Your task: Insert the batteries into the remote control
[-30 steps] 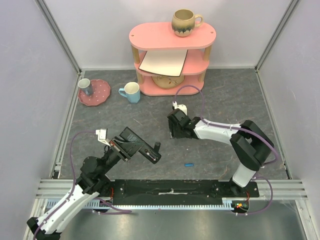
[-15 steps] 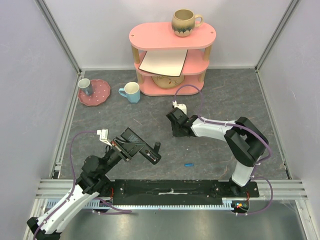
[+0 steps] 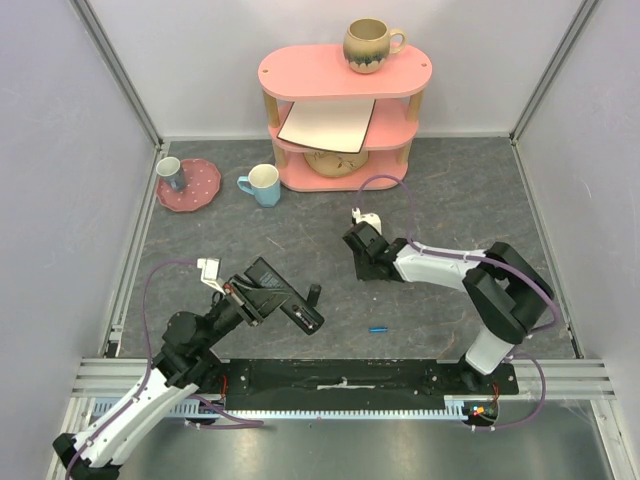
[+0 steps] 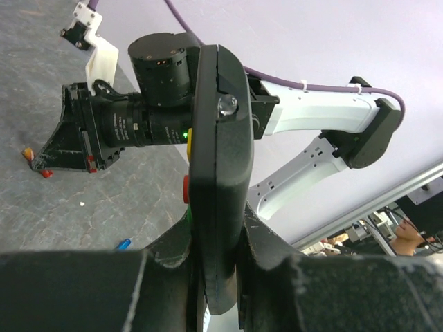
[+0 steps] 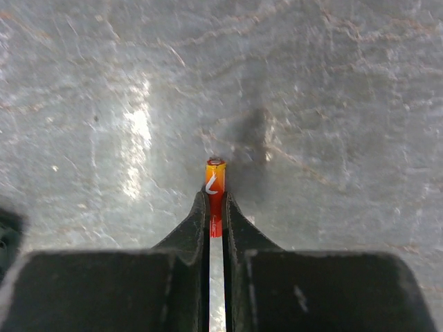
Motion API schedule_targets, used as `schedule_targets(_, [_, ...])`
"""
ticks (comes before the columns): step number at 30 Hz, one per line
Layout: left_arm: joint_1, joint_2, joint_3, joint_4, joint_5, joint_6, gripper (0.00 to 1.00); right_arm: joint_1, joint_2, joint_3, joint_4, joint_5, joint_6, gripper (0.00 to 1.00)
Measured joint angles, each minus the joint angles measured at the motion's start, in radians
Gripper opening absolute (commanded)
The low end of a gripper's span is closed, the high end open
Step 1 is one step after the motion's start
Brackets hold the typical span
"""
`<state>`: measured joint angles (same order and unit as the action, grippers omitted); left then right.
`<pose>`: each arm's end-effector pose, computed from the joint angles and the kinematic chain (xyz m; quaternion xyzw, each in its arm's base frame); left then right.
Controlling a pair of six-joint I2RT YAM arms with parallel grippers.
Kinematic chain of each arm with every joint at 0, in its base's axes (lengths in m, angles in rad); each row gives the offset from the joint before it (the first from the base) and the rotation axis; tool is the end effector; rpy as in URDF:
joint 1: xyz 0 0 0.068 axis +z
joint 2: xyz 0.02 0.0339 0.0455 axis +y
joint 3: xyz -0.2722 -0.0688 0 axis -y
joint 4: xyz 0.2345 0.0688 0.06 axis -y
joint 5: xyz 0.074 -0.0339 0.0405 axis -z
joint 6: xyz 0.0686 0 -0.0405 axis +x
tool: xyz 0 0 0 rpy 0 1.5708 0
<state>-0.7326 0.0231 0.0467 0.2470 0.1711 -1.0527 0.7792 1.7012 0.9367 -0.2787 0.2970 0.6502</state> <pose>0.0794 -0.0872 0.2232 -0.0290 0.6062 -0.6501 0.4573 0.2535 0.2221 0.1438 -0.0230 0.9553 0.0611 0.2884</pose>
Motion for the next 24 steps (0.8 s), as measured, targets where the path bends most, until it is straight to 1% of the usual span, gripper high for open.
schedule_targets(5, [0.000, 0.019, 0.000, 0.071, 0.047, -0.001, 0.02, 0.000, -0.074, -0.066, -0.019, 0.000, -0.035, 0.00])
schedule_targets(10, [0.000, 0.042, 0.000, 0.121, 0.050, 0.000, 0.02, 0.000, -0.124, -0.075, -0.031, -0.002, -0.076, 0.00])
schedule_targets(15, [0.000, 0.124, 0.000, 0.128, 0.044, 0.000, 0.02, 0.000, -0.186, -0.082, -0.032, -0.015, -0.125, 0.00])
schedule_targets(21, [0.000, 0.243, -0.001, 0.130, 0.050, 0.000, 0.02, 0.000, -0.186, -0.082, -0.061, -0.036, -0.181, 0.00])
schedule_targets(24, [0.000, 0.266, -0.001, 0.132, 0.052, 0.000, 0.02, 0.000, -0.163, -0.082, -0.087, -0.048, -0.200, 0.00])
